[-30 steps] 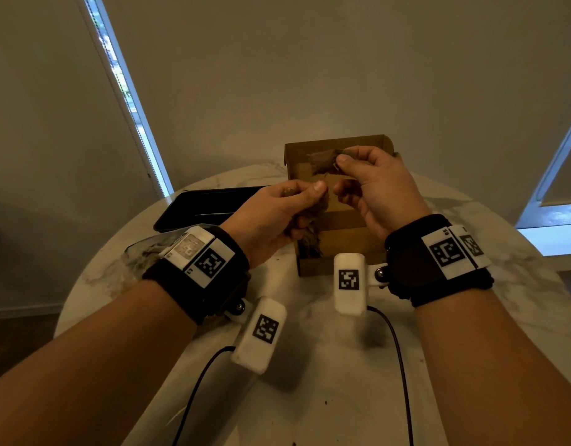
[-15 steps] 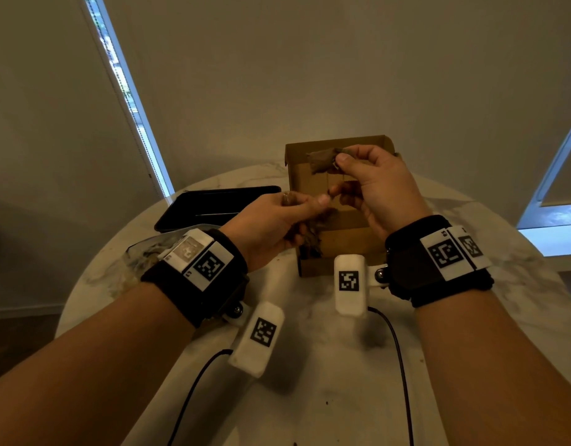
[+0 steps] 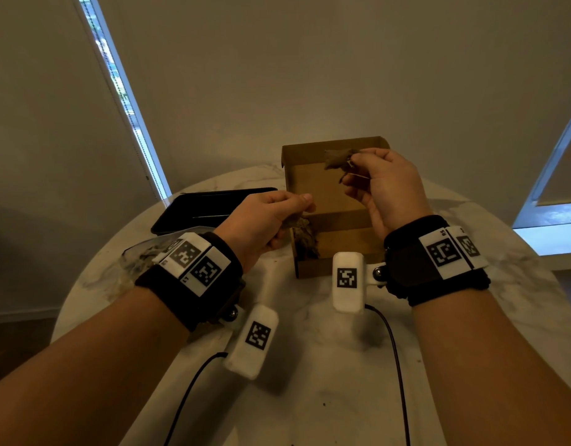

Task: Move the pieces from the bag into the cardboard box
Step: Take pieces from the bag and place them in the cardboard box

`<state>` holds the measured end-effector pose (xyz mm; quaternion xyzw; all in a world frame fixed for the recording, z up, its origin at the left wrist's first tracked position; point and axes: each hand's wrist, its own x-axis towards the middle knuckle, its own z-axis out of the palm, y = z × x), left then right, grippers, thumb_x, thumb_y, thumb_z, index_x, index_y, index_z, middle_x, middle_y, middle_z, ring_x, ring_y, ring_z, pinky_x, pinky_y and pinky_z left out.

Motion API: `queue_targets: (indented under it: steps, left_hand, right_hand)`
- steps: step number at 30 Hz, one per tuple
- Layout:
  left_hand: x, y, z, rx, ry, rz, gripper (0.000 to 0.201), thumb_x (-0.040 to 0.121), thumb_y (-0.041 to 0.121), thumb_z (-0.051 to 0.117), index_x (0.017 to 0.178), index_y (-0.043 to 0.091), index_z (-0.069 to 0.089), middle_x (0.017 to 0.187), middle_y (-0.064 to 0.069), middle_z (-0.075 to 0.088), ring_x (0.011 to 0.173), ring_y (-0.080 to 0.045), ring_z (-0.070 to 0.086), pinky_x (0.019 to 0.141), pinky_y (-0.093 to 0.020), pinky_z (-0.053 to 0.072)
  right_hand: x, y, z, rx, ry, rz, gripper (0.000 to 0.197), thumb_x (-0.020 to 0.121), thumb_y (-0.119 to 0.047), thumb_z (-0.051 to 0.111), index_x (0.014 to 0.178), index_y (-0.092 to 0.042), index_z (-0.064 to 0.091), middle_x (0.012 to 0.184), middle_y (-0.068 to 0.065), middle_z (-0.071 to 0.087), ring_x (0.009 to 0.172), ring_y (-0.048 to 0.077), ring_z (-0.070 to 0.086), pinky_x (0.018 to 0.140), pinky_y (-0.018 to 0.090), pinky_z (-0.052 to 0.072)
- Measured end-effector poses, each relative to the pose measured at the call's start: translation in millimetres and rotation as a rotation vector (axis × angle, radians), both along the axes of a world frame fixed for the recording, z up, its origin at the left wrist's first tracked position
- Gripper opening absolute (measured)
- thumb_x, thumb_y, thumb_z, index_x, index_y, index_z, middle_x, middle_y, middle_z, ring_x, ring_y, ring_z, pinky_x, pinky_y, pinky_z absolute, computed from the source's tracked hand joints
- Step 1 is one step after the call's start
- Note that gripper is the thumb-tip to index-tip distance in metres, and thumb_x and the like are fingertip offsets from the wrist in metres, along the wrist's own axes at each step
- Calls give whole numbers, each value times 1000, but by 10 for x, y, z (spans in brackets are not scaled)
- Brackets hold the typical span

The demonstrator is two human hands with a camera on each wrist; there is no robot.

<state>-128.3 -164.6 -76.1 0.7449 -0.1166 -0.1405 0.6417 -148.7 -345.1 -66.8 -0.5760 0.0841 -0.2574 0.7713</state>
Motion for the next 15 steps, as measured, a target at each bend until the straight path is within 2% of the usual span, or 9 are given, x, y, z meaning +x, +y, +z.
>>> queue_targets:
  steps: [5, 10, 11, 13, 15]
  left_hand:
    - [23, 13, 1, -129, -50, 138, 23, 100, 34, 61, 102, 12, 69, 63, 8, 51, 55, -9, 39, 50, -23, 34]
    - [5, -3, 56, -316, -113, 164, 21, 103, 32, 56, 92, 16, 64, 66, 8, 52, 58, -8, 41, 57, -24, 36]
    - [-5, -5, 69, -360, -128, 151, 22, 103, 31, 56, 92, 16, 67, 71, 3, 54, 59, -8, 42, 58, -25, 37]
    - [-19, -8, 101, -440, -144, 97, 29, 103, 29, 55, 81, 21, 72, 94, -5, 61, 59, -9, 41, 57, -25, 36]
    - [-29, -22, 132, -461, -144, 52, 28, 104, 26, 54, 78, 19, 64, 107, -6, 70, 56, -10, 39, 53, -24, 34]
  right_hand:
    - [-4, -45, 2, 20, 21, -31, 11, 98, -15, 61, 109, -13, 62, 108, 13, 73, 79, 18, 68, 67, 29, 58]
    - [-1, -29, -19, -73, 122, -26, 8, 98, -20, 64, 105, -18, 64, 105, 7, 74, 81, 16, 69, 66, 28, 57]
    - [-2, -28, -28, -120, 162, -8, 10, 98, -22, 64, 106, -18, 64, 105, 5, 74, 82, 15, 69, 64, 27, 55]
    - [-4, -26, -46, -219, 246, 42, 14, 97, -27, 65, 109, -18, 64, 105, 2, 74, 82, 13, 67, 63, 25, 51]
    - [-12, -27, -57, -275, 298, 80, 19, 97, -30, 65, 111, -18, 63, 103, 0, 74, 81, 12, 66, 63, 24, 50]
